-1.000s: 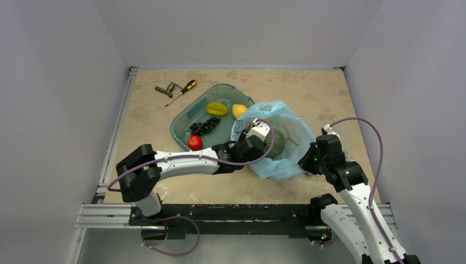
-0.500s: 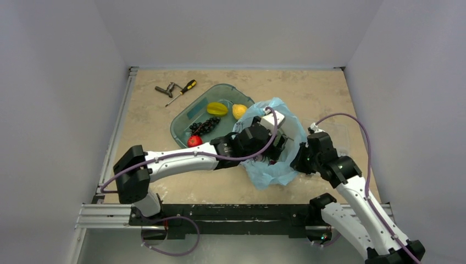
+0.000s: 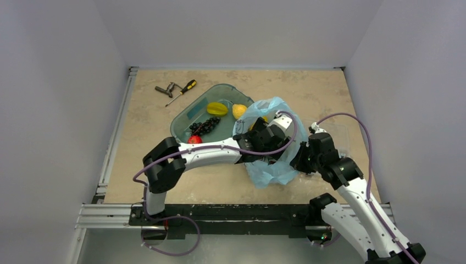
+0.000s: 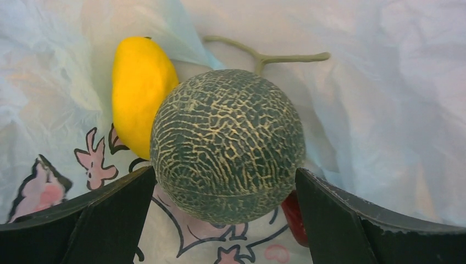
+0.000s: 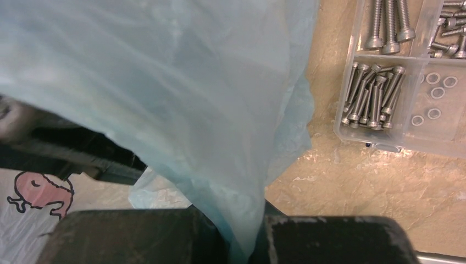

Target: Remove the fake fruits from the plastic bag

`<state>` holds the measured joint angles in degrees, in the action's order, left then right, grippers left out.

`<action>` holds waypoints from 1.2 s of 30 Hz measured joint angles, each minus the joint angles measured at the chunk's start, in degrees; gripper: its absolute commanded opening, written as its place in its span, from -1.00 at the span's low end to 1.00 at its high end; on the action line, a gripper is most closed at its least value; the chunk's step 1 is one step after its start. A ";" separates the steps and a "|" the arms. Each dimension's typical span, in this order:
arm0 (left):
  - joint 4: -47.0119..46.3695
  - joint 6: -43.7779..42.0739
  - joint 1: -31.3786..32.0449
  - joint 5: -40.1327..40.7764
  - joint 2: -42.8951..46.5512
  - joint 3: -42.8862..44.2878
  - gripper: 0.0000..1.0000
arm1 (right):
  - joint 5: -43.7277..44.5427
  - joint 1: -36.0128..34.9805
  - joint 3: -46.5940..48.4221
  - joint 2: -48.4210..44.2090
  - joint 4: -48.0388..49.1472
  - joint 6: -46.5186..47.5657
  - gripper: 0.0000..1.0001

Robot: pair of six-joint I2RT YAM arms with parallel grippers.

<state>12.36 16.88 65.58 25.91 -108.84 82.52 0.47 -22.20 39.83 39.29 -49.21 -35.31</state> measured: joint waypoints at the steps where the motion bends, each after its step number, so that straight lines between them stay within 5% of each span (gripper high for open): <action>1: 0.17 -0.02 -0.02 0.66 -0.39 0.00 1.00 | 0.00 0.00 0.00 0.00 0.04 0.00 -1.00; 9: -0.70 0.59 -0.39 4.02 -6.08 2.78 0.97 | 0.00 0.00 0.00 0.02 0.48 0.00 -1.00; 19: -2.78 3.69 -3.76 -1.77 -11.80 -0.92 -0.37 | 0.00 0.00 0.00 -0.13 0.63 -0.02 -1.00; 25: -18.69 7.76 -7.23 -16.00 -0.63 -18.75 0.04 | 0.00 0.00 0.00 -1.57 0.63 -0.04 -1.00; 30: -22.45 7.23 -5.35 -19.58 5.11 -20.55 0.25 | 0.28 0.00 0.00 -2.19 0.57 -0.22 -1.00; 36: -21.97 4.57 -3.56 -19.47 9.55 -18.18 0.21 | 3.32 -0.04 0.00 -4.57 -0.37 -2.84 -1.00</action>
<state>-9.61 21.45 62.02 6.44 -99.29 64.34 3.79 -22.24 39.83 34.72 -49.58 -38.15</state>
